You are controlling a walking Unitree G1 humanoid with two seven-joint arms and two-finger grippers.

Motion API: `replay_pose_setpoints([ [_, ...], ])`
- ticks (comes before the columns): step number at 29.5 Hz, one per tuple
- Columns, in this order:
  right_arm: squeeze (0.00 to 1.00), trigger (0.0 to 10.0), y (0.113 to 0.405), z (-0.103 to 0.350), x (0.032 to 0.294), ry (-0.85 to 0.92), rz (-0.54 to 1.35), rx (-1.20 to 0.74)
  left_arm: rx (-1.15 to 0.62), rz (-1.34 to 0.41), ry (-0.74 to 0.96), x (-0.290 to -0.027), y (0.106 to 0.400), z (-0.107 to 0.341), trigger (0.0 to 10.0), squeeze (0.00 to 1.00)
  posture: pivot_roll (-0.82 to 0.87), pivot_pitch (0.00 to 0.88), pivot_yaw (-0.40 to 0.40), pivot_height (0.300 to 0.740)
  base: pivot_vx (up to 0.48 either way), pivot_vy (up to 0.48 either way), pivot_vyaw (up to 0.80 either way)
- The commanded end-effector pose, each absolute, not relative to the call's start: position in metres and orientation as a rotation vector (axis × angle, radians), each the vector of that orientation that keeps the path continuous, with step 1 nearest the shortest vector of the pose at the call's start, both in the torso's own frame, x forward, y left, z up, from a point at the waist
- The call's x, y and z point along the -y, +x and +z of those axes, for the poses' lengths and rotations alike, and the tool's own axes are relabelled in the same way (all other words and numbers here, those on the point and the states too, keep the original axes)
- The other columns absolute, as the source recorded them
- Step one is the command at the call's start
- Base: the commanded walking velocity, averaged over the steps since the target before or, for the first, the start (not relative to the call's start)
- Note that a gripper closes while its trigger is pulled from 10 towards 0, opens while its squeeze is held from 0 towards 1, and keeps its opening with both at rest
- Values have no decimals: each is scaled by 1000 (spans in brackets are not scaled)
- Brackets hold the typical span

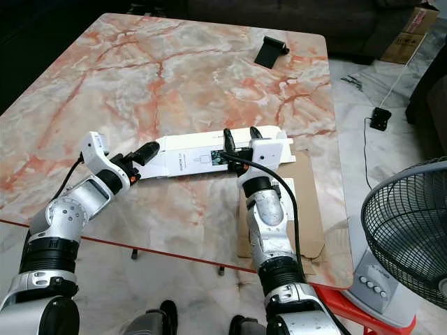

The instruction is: Picking trash to rubbish bin

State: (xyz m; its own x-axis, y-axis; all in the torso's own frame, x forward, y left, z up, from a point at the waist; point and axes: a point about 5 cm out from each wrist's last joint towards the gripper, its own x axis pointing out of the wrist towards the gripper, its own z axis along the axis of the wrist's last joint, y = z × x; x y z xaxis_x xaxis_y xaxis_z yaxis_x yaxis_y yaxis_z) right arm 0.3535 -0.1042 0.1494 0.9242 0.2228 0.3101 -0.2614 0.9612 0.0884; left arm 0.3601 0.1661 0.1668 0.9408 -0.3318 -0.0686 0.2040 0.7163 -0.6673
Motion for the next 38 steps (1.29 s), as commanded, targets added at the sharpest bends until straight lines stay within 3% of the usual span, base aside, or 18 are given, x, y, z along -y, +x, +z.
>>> replay_pose_setpoints([
  [1, 0, 10000, 353, 150, 105, 130, 245, 301, -185, -323, -734, -163, 361, 171, 0, 0, 90, 198, 8, 740, 0, 0, 0],
  [18, 0, 10000, 355, 152, 104, 128, 247, 303, -187, -367, -761, -162, 354, 169, 0, 0, 92, 200, 5, 740, 0, 0, 0],
  [31, 0, 10000, 356, 154, 104, 126, 248, 304, -159, -413, -688, -157, 351, 176, 0, 0, 95, 199, 5, 740, 0, 0, 0],
  [38, 0, 10000, 357, 154, 103, 128, 247, 306, 52, -349, -542, -156, 352, 196, 0, 0, 99, 193, 7, 740, 0, 0, 0],
])
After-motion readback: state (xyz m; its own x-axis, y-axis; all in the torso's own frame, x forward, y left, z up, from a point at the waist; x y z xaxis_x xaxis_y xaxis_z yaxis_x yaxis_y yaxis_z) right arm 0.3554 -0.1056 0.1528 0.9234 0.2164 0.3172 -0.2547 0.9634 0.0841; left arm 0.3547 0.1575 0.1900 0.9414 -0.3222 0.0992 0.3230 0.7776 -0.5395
